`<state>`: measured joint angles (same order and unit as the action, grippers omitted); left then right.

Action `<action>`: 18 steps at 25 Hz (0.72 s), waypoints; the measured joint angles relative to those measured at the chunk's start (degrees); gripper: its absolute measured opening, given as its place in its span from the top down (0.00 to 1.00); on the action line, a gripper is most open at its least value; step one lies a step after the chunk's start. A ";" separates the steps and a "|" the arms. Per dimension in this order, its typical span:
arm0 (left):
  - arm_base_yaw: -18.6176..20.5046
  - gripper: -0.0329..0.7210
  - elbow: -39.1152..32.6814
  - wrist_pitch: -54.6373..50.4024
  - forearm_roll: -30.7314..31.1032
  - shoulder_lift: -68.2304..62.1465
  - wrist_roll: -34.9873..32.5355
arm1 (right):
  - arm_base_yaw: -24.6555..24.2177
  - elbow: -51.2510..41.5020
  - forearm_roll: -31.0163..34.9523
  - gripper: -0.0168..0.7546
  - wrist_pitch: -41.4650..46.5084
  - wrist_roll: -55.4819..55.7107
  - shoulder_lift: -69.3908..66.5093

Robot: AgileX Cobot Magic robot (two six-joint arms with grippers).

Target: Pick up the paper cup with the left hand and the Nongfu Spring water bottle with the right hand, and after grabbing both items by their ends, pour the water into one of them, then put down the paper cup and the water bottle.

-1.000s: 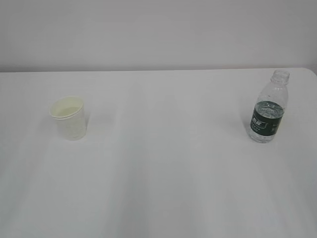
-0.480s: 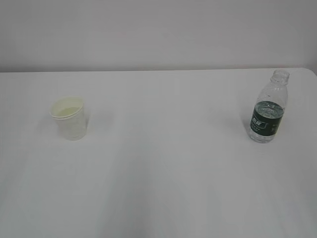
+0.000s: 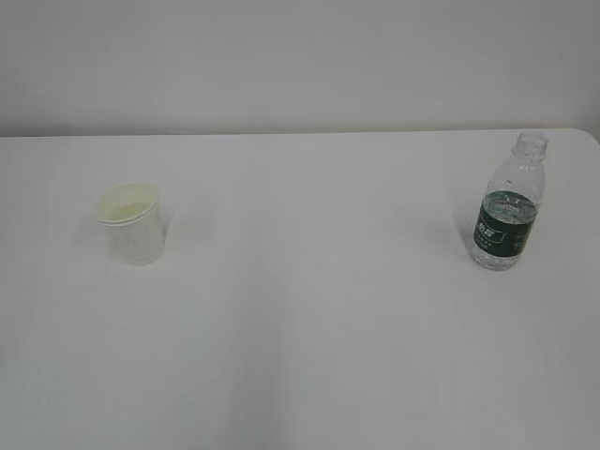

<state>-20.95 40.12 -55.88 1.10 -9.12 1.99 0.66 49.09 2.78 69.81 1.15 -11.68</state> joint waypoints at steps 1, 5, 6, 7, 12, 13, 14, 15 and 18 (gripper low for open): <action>0.00 0.26 0.00 -0.45 0.00 0.00 0.23 | 0.00 0.00 0.00 0.21 0.65 0.00 1.12; 0.00 0.26 0.00 -3.76 0.00 0.00 0.59 | 0.00 0.08 -0.39 0.21 2.97 -0.03 5.05; 0.00 0.26 0.00 -4.74 -0.11 0.00 0.68 | 0.00 0.08 -0.83 0.21 2.96 -0.03 5.75; 0.00 0.26 0.00 -5.71 -0.11 0.10 0.73 | 0.00 0.22 -1.37 0.21 3.20 -0.03 6.16; 0.00 0.26 -0.65 -7.11 -0.32 2.18 0.87 | 0.00 0.22 -4.68 0.21 3.34 -0.13 8.40; 0.00 0.26 -1.43 -7.11 -0.44 2.93 1.16 | 0.00 0.22 -5.60 0.21 3.43 -0.13 8.66; 0.00 0.26 -2.19 -7.24 -0.74 3.56 1.80 | 0.00 -0.08 -6.25 0.21 3.43 -0.13 8.93; 0.00 0.26 -3.06 -7.47 -1.10 4.28 2.45 | 0.00 -0.48 -6.63 0.21 3.43 -0.13 9.22; 0.00 0.26 -4.12 -7.51 -2.23 6.01 3.47 | 0.00 -1.21 -6.65 0.21 3.64 -0.13 9.97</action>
<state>-20.95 36.00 -63.39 -1.14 -3.11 5.45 0.66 47.88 -3.88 73.46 1.02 -1.71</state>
